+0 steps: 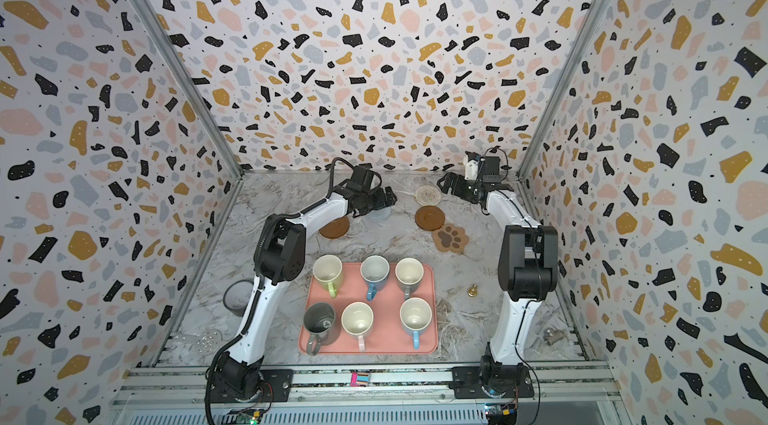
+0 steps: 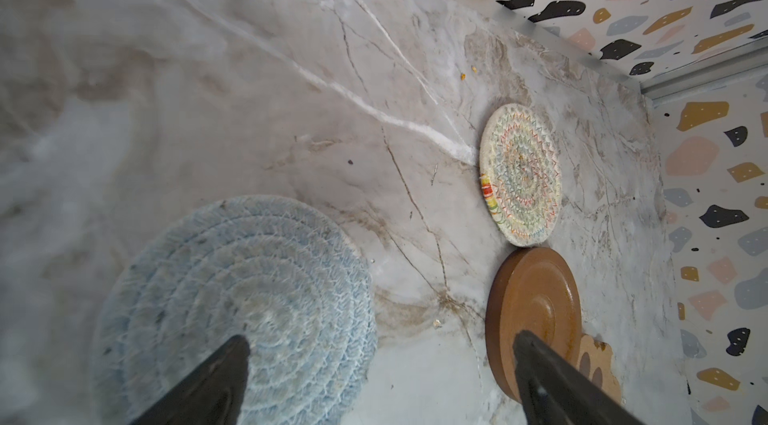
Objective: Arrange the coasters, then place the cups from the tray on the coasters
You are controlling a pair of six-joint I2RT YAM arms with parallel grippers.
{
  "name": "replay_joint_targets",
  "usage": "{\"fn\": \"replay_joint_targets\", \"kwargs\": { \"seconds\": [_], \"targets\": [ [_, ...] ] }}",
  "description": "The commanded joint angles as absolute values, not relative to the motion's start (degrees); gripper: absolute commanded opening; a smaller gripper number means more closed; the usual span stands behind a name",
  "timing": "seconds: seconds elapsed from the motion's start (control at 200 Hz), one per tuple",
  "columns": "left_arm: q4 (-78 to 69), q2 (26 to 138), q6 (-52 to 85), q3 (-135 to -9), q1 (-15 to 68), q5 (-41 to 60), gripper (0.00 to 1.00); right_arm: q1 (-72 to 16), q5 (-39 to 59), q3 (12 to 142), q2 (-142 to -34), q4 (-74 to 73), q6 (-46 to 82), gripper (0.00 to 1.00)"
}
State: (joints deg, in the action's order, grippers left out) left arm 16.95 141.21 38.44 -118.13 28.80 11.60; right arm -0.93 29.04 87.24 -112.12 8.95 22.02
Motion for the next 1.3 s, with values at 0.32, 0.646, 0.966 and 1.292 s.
{"fn": "replay_joint_targets", "kwargs": {
  "seconds": [0.32, 0.646, 0.966, 1.292],
  "targets": [
    [16.9, 145.8, 37.9, -122.9, 29.3, 13.8, 1.0, -1.3, 33.9, 84.7, -111.4, 6.1, 25.8, 0.99],
    [20.1, 142.3, 36.0, -116.5, 29.3, 16.0, 1.0, -1.3, 35.1, 86.6, -113.4, 7.8, 25.5, 0.99],
    [22.5, 136.6, 33.3, -108.0, 30.0, 16.7, 1.0, -1.2, 35.6, 88.3, -115.2, 9.2, 24.7, 0.99],
    [25.0, 135.3, 32.3, -107.0, 30.7, 16.4, 1.0, -1.3, 36.1, 88.2, -115.9, 9.1, 24.7, 0.99]
  ]
}}
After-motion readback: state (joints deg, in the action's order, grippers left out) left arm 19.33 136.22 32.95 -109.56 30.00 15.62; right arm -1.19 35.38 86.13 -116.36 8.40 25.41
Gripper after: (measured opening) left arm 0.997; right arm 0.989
